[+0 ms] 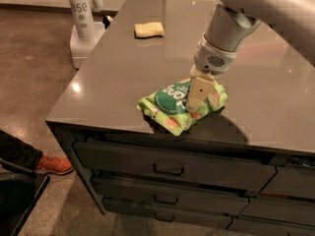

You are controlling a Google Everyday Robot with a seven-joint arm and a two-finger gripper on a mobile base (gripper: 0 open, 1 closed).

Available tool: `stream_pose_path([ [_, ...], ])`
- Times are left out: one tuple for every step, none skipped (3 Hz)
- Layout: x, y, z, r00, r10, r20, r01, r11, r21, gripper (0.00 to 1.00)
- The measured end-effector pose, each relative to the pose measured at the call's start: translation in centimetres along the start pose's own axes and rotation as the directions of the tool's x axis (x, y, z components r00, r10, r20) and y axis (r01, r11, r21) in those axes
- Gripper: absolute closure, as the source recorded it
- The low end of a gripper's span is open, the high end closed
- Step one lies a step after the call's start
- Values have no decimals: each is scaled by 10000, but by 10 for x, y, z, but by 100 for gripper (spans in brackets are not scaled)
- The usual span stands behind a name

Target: Move green rice chip bag near sponge

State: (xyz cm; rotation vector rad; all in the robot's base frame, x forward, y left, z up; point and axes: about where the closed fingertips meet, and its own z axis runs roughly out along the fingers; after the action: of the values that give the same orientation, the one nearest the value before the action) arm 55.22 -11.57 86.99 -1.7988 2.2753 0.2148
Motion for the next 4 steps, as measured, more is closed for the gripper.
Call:
stream_pose_path([
  [-11,-7,-7,10000,-45,-48,45,10000,-57,61],
  [-33,-25,-18,9996,34,297,-33,10000,-53,85],
  [-59,-68,-28,9926,702,990,-733,9969,283,100],
  [-71,-99,-34,9829,1279,1328,-1382,9878,713,100],
])
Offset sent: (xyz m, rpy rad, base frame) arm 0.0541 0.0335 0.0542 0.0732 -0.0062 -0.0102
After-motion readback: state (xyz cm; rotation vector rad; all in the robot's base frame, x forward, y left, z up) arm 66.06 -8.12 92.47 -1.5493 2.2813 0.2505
